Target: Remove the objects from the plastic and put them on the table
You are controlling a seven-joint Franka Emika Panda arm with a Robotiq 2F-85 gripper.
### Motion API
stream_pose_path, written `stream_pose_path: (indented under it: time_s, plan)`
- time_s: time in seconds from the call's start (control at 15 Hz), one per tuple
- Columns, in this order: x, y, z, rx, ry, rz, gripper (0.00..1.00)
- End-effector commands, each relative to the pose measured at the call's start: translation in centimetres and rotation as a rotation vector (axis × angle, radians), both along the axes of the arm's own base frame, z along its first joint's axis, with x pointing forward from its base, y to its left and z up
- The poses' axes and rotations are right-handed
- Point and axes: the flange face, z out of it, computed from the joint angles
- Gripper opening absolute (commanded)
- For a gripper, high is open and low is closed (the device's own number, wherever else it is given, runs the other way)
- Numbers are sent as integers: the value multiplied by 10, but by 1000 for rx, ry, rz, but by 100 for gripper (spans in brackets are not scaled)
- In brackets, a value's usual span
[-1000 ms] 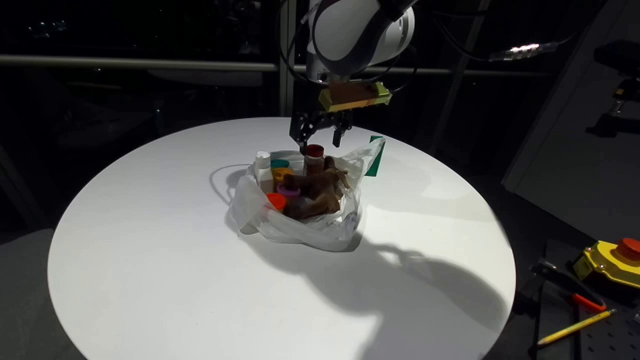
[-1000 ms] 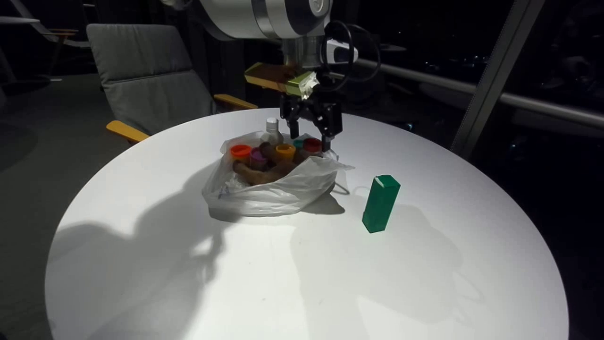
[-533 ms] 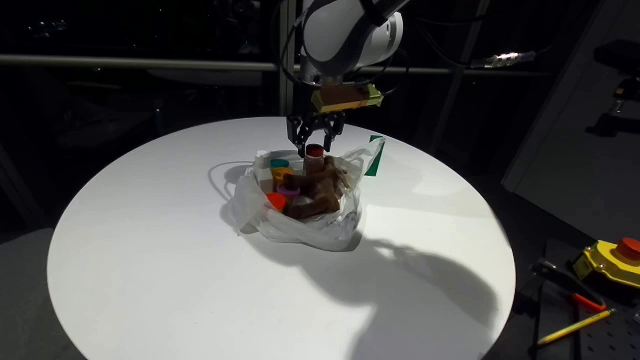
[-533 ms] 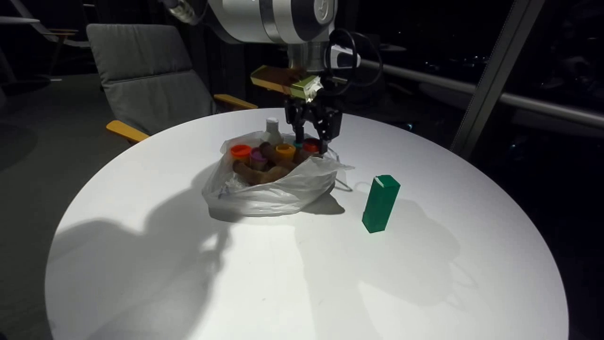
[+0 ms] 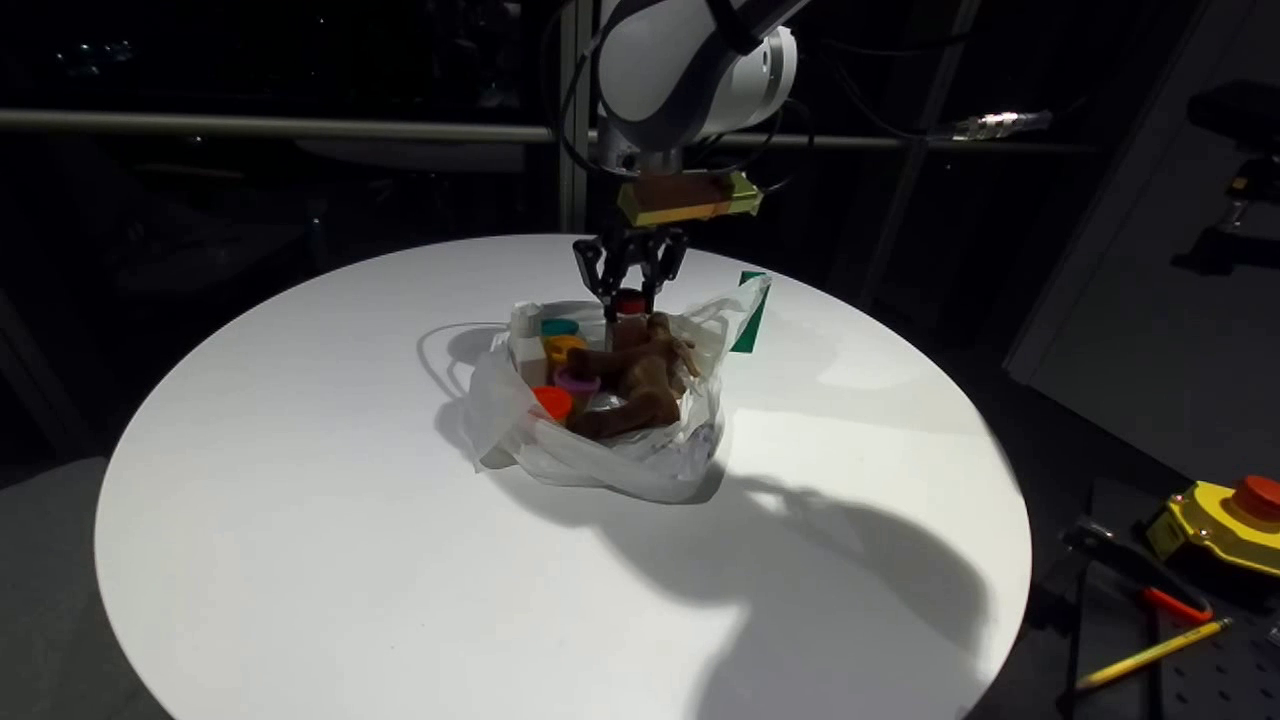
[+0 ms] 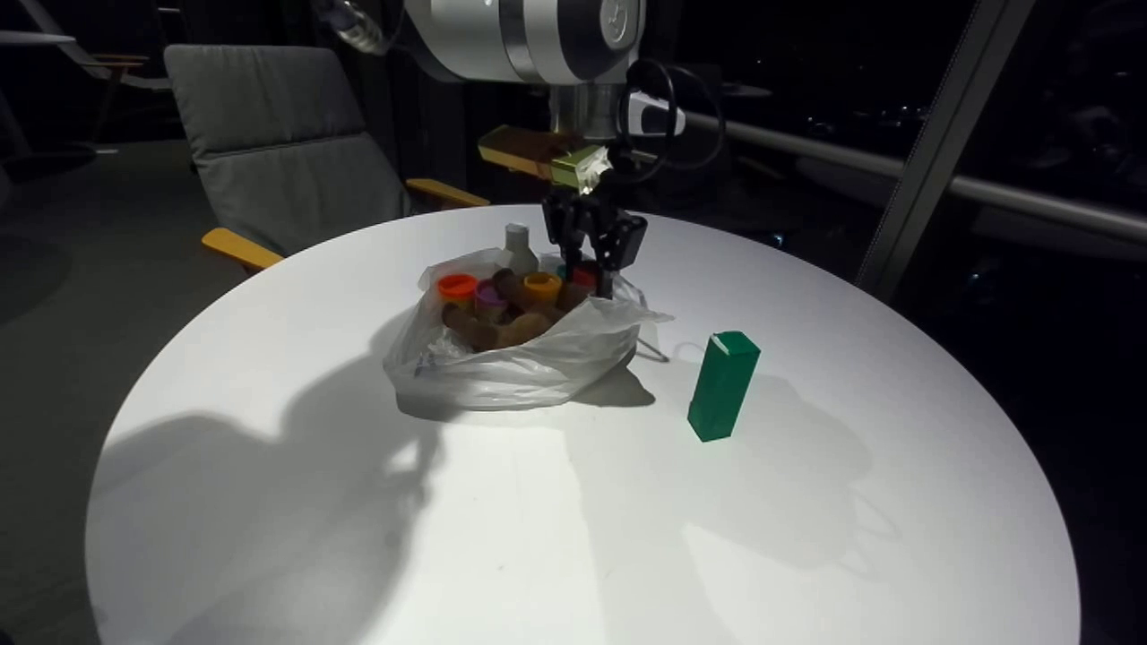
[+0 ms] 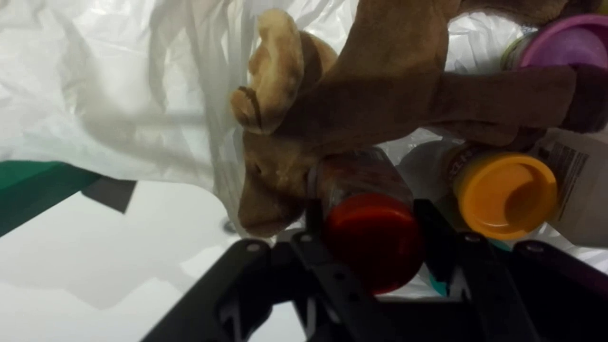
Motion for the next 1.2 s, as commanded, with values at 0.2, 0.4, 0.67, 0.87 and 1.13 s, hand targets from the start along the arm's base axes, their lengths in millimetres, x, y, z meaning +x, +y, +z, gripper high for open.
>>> stream_pose_path:
  time_s: [0.2,0.4,0.67,0.87,1.13]
  plan:
    - [-4,6,31,-1,-54,-108,25]
    - [-13,10,51,-6,-111,-178,25]
    - [-41,10,76,1,-197,-292,25]
    - [-77,4,87,7,-232,-383,25]
    - [-132,3,98,8,-267,-476,25]
